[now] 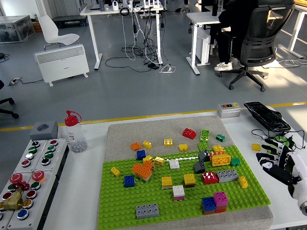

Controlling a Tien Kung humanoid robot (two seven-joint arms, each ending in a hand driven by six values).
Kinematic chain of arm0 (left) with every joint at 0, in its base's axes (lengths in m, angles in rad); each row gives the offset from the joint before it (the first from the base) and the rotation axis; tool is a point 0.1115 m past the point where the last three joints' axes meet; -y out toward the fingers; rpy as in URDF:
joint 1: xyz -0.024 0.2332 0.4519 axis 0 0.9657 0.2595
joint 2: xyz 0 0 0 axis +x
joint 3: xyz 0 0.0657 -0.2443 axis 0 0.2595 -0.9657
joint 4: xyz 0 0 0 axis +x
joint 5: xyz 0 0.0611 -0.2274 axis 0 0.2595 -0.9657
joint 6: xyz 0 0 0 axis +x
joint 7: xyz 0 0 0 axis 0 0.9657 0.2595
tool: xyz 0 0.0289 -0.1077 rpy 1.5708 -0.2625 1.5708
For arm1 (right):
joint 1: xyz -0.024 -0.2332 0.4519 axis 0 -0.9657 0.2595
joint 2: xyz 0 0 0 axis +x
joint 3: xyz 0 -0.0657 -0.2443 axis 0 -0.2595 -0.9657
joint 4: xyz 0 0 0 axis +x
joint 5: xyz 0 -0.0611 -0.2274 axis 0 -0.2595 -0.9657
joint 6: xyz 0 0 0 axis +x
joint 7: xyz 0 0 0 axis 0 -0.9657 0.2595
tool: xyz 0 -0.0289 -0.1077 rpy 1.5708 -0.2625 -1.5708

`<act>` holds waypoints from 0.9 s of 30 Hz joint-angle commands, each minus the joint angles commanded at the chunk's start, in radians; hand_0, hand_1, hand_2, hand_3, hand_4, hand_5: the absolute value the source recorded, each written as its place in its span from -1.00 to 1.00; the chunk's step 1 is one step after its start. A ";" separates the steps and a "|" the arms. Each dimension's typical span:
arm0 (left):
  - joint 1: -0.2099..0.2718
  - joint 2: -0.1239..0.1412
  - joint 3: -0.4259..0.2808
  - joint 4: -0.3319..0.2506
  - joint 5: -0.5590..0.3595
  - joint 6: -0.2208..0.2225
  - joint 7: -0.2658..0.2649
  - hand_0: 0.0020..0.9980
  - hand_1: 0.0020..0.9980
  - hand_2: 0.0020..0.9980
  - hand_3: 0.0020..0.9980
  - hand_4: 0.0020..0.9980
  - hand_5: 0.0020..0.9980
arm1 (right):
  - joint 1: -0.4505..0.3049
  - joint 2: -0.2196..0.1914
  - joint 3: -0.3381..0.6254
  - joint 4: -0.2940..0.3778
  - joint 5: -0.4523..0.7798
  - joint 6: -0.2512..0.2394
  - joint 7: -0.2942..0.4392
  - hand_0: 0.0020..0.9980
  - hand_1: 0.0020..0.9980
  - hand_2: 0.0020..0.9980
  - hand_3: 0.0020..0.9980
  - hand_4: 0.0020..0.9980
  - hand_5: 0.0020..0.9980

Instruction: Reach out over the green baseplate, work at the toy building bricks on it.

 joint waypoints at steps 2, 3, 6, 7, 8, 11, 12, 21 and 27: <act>0.000 0.000 0.000 0.000 0.002 0.000 0.001 0.37 0.40 0.37 0.24 -0.29 1.00 | 0.011 -0.012 -0.012 0.006 -0.036 0.004 -0.007 0.29 0.41 0.54 0.58 0.38 -0.80; 0.001 0.000 0.000 0.000 0.003 -0.001 0.001 0.37 0.40 0.37 0.24 -0.29 1.00 | 0.016 -0.018 -0.018 0.009 -0.063 0.006 -0.011 0.29 0.41 0.54 0.58 0.38 -0.80; 0.002 0.001 0.001 0.000 0.006 -0.001 0.003 0.37 0.40 0.37 0.24 -0.29 1.00 | 0.042 -0.044 -0.052 0.030 -0.161 0.017 -0.026 0.29 0.41 0.54 0.58 0.38 -0.80; 0.003 0.001 0.001 0.000 0.008 -0.002 0.004 0.37 0.40 0.37 0.24 -0.29 1.00 | 0.054 -0.053 -0.068 0.040 -0.193 0.027 -0.035 0.29 0.41 0.54 0.58 0.38 -0.80; 0.004 0.002 0.001 0.000 0.009 -0.002 0.005 0.37 0.40 0.37 0.24 -0.29 1.00 | 0.068 -0.062 -0.085 0.049 -0.223 0.036 -0.045 0.29 0.41 0.54 0.58 0.38 -0.80; 0.005 0.002 0.001 0.000 0.010 -0.003 0.006 0.37 0.40 0.37 0.24 -0.29 1.00 | 0.107 -0.078 -0.134 0.064 -0.313 0.061 -0.069 0.41 0.49 0.51 0.53 0.38 -0.80; 0.006 0.002 0.002 0.000 0.009 -0.003 0.006 0.37 0.40 0.37 0.24 -0.29 1.00 | 0.126 -0.082 -0.154 0.066 -0.347 0.071 -0.079 0.41 0.49 0.51 0.53 0.38 -0.80; 0.007 0.002 0.004 0.000 -0.005 -0.002 0.004 0.37 0.40 0.37 0.24 -0.29 1.00 | 0.272 -0.082 -0.322 0.061 -0.562 0.170 -0.170 0.46 0.51 0.47 0.48 0.38 -0.79; 0.002 0.003 0.003 0.000 -0.008 -0.002 0.003 0.37 0.40 0.37 0.24 -0.29 1.00 | 0.362 -0.069 -0.441 0.042 -0.666 0.238 -0.228 0.46 0.51 0.46 0.47 0.39 -0.76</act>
